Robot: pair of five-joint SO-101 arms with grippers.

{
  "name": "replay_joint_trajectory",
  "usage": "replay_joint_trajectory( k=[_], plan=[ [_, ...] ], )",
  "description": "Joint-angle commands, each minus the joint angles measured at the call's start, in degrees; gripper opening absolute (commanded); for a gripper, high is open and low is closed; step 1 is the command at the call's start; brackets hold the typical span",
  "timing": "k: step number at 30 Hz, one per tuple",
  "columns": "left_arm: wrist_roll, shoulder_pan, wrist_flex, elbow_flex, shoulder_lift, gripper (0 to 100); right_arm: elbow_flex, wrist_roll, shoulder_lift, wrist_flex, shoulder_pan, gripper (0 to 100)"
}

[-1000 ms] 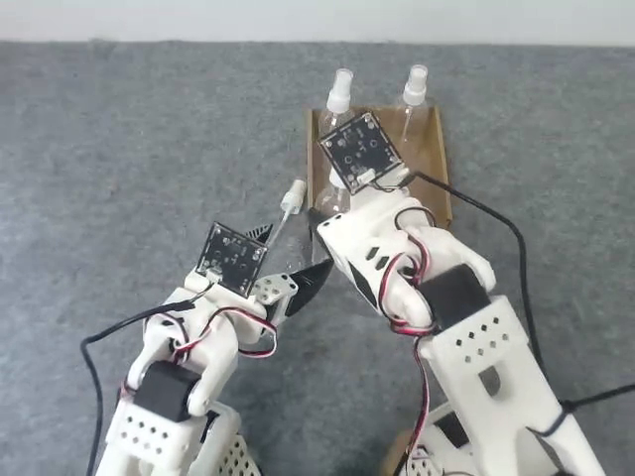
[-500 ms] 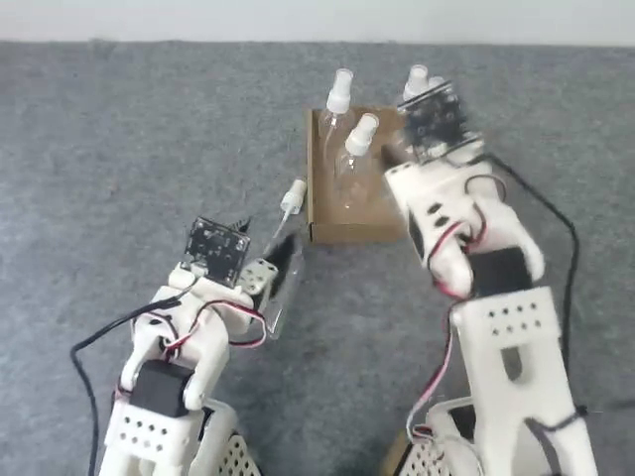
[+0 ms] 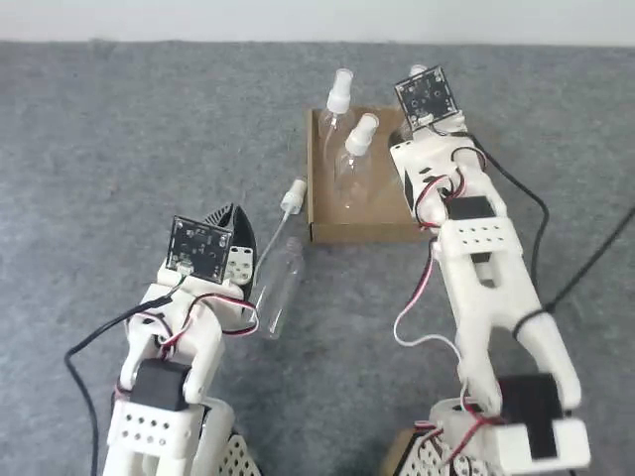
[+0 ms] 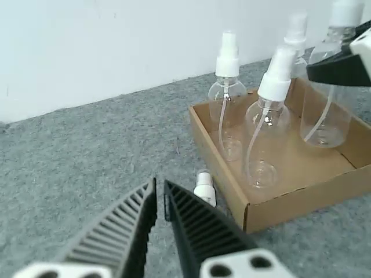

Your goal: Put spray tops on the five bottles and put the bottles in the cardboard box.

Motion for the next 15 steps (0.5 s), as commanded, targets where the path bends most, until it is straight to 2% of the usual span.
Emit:
replay_joint_trajectory(
  k=[1, 9, 15],
  plan=[
    [-0.1, -0.2, -1.6, -0.3, -0.8, 1, -4.3, 0.5, 3.2, -6.1, 1.5, 0.6],
    [-0.2, -0.2, -1.7, -0.3, -0.8, 1, -4.3, 0.4, 9.7, -13.9, 2.2, 0.6],
    [-0.4, -0.2, -1.7, -0.3, -0.8, 1, -4.3, 0.4, 12.8, -16.1, 1.8, 0.6]
  ],
)
